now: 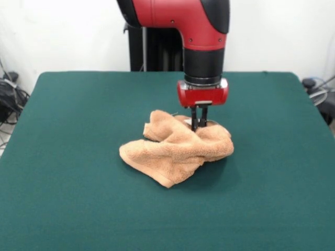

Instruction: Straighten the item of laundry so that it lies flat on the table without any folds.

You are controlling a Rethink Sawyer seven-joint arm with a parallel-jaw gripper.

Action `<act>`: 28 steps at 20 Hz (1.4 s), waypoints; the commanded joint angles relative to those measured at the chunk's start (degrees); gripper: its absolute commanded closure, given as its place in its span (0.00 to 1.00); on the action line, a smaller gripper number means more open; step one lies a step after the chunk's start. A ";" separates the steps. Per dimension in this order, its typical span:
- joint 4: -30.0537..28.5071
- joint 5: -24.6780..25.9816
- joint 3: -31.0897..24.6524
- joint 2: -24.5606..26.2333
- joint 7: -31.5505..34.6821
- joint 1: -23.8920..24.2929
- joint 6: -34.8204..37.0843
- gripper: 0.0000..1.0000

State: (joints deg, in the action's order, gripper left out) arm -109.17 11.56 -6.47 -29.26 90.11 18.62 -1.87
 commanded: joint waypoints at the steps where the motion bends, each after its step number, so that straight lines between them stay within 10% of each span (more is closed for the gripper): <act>1: -5.21 -0.34 -0.62 -1.13 12.45 1.18 -2.86 1.00; 28: -18.51 -1.63 0.73 -5.74 13.89 0.80 -4.58 1.00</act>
State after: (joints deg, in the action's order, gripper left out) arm -124.14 11.50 -6.26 -35.21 90.11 19.60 -3.90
